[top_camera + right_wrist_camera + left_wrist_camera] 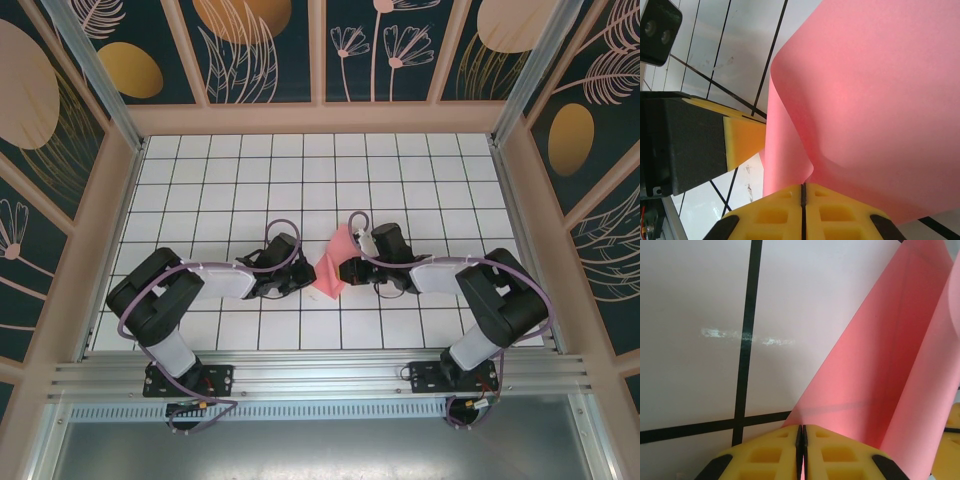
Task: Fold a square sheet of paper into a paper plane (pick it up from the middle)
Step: Fold the triangle a second time at the center of the table.
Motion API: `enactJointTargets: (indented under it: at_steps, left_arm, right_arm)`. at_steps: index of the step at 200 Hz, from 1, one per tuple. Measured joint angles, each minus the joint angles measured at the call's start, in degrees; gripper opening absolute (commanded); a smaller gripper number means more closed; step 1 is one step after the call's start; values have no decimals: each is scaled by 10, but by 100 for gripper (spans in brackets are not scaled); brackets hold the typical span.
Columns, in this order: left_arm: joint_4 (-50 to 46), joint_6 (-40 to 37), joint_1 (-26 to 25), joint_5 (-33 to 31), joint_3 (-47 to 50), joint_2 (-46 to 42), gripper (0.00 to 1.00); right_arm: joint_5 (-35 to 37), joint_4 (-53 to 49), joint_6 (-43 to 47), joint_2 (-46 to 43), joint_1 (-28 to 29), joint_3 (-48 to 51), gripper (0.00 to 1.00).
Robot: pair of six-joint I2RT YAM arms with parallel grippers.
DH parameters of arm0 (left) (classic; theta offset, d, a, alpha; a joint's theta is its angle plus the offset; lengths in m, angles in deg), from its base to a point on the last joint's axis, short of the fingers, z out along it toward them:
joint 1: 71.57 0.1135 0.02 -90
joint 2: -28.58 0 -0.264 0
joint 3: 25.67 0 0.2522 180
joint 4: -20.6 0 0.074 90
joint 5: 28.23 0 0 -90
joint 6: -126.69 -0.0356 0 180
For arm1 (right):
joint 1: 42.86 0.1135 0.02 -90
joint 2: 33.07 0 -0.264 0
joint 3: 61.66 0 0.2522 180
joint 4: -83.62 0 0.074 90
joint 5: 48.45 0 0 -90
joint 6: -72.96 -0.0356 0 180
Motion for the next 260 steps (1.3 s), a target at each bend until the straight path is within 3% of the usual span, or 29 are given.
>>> enactJointTargets:
  at_steps: [86,260]
  left_arm:
    - [-5,-5,-1,-5,-2,0,14]
    - [-6,-4,-2,-5,-3,0,15]
  right_arm:
    - [12,-9,23,10,-7,-16,9]
    - [26,41,-23,-21,-10,41,10]
